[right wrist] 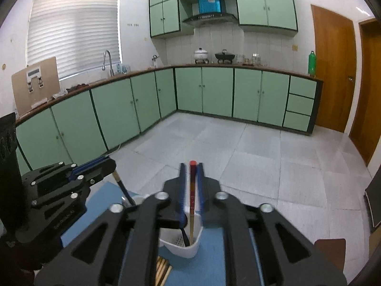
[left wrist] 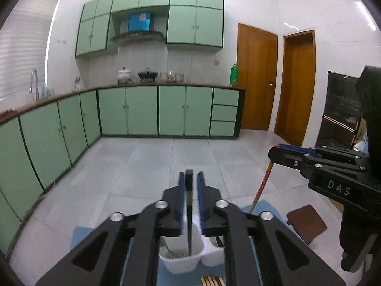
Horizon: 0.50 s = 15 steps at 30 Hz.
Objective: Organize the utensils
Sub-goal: 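Open both tools to drop the chopsticks into the holder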
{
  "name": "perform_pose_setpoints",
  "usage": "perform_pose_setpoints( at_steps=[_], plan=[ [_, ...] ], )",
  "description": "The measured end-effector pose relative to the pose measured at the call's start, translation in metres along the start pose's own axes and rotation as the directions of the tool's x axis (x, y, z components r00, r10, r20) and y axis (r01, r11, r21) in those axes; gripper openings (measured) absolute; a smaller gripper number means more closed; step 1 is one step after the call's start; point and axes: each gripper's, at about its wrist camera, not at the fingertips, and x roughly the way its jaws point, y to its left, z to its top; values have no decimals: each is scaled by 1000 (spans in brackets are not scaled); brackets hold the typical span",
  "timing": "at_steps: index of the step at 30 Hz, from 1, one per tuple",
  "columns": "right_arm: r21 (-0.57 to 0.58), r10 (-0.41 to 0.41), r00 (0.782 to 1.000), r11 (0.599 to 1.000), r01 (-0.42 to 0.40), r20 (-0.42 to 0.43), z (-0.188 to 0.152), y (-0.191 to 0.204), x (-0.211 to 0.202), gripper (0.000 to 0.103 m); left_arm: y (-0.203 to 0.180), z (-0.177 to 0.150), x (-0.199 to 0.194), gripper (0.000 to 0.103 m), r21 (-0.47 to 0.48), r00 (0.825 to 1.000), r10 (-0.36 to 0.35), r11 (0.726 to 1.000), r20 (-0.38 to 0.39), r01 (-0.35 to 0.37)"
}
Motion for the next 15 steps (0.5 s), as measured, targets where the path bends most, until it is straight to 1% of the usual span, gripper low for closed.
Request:
perform_pose_setpoints(
  at_steps=[1, 5, 6, 9, 12, 15],
  plan=[
    [4, -3, 1000, 1000, 3, 8, -2, 1, -4, 27, 1, -2, -4, 20, 1, 1000, 4, 1000, 4, -4],
    [30, -15, 999, 999, 14, 37, -11, -4, -28, 30, 2, -6, -30, 25, 11, 1000, 6, 1000, 24, -6],
    [35, -14, 999, 999, 13, 43, -13, -5, -34, 33, 2, -5, -34, 28, 12, 1000, 8, 1000, 28, -9],
    [36, -15, 998, 999, 13, 62, -29, -6, -59, 39, -2, -14, -62, 33, 22, 999, 21, 1000, 42, -22],
    [31, -10, 998, 999, 8, 61, -56, -1, -80, 47, -5, -32, -83, 37, 15, 999, 23, 1000, 35, -23],
    [39, -3, 1000, 999, 2, 24, -99, 8, -94, 52, -7, -61, -99, 42, -4, 999, 33, 999, 1, -33]
  ],
)
